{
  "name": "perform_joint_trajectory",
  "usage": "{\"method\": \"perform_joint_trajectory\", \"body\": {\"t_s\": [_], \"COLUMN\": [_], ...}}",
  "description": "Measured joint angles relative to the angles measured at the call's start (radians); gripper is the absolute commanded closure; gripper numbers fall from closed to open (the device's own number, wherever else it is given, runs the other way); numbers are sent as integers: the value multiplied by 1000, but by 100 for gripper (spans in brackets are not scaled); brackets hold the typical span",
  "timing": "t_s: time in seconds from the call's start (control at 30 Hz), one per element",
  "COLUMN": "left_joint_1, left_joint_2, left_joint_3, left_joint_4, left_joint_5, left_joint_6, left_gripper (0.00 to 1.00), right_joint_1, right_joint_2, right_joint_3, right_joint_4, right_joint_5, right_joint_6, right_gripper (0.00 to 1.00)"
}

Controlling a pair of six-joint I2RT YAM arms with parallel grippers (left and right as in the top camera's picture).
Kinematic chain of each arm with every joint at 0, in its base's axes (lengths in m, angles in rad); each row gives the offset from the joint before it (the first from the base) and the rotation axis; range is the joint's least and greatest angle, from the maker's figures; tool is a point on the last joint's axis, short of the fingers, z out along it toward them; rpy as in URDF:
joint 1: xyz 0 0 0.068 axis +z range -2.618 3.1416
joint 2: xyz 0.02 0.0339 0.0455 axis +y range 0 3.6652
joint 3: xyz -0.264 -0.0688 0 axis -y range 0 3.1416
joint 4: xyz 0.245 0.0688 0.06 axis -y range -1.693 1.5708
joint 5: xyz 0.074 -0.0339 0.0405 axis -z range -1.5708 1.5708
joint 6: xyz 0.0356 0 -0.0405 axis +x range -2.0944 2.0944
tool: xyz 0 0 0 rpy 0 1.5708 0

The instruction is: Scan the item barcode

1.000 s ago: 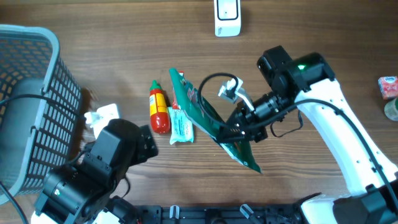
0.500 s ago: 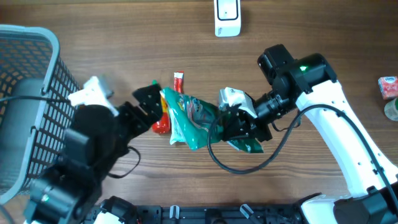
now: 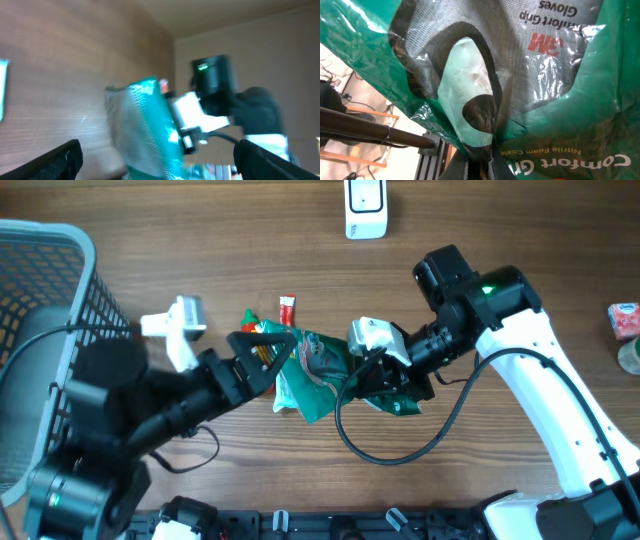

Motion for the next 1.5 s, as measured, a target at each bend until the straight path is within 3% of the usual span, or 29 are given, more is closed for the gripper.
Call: {"method": "perform_joint_trajectory", "body": {"t_s": [0.2,0.23,0.3,0.37,0.53,0.57,0.6,0.63,0.67,0.8,0.9,1.0,1.1,1.27,1.5], "left_joint_1": [0,0,0,0,1,2,3,3,3,11,38,83,119,129,148], "left_joint_2": [155,183,232,264,278,278,278,276,275,269,267,267,267,267,267], "left_joint_3": [0,0,0,0,0,0,0,0,0,0,0,0,0,0,0], "left_joint_4": [-49,-49,-50,-50,-52,-51,-53,-53,-53,-53,-68,-101,-167,-190,-126], "left_joint_5": [83,106,171,222,275,278,280,280,280,267,188,68,-63,-124,-119], "left_joint_6": [-3,-3,-4,0,-3,-5,-2,-5,-6,-9,-70,-193,-385,-668,-834], "left_gripper": [0,4,21,54,93,96,96,96,96,96,96,96,96,96,96], "right_joint_1": [0,0,0,0,0,0,0,0,0,0,0,0,0,0,0], "right_joint_2": [0,0,0,0,0,0,0,0,0,0,0,0,0,0,0], "right_joint_3": [0,0,0,0,0,0,0,0,0,0,-1,-1,-2,-2,-2], "right_joint_4": [-4,-4,-3,-3,-3,-2,0,0,0,48,153,322,389,354,256], "right_joint_5": [1,2,10,18,45,47,47,46,46,47,47,63,129,140,49], "right_joint_6": [0,0,0,0,0,0,-1,-3,-2,82,249,492,635,563,296], "right_gripper": [95,95,96,95,95,95,89,36,0,0,0,0,5,5,2]}}
